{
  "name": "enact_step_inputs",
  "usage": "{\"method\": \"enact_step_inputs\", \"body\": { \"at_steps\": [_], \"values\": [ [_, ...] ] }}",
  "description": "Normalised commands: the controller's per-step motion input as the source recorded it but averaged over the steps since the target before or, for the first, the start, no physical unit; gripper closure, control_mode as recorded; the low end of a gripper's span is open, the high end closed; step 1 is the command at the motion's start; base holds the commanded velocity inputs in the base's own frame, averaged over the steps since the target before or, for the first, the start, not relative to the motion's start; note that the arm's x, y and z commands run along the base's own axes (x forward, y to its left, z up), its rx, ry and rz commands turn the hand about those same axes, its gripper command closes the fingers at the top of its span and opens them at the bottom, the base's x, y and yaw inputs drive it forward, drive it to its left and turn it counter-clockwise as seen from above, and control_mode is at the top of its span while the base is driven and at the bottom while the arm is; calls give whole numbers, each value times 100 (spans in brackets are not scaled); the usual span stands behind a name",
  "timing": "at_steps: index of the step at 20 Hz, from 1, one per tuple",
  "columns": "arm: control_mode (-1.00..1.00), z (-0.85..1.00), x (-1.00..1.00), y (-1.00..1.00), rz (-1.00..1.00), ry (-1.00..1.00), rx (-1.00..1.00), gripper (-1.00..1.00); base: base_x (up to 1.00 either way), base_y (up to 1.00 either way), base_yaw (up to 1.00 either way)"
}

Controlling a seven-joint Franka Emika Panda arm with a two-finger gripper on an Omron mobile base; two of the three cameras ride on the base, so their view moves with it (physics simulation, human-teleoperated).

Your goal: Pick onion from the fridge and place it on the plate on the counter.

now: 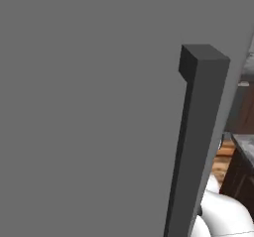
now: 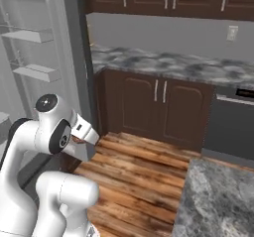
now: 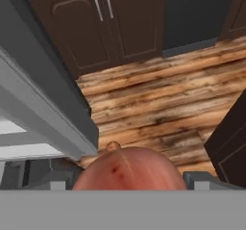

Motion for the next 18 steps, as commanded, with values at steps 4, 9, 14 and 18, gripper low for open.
{"method": "enact_step_inputs", "body": {
  "at_steps": [4,9,14,18],
  "values": [
    [100,0,0,0,0,0,0,100,-1,-10,-29],
    [100,0,0,0,0,0,0,100,0,-17,-23],
    [100,0,0,0,0,0,0,100,2,-28,-18],
    [100,0,0,0,0,0,0,100,13,-34,-16]
  ]
}}
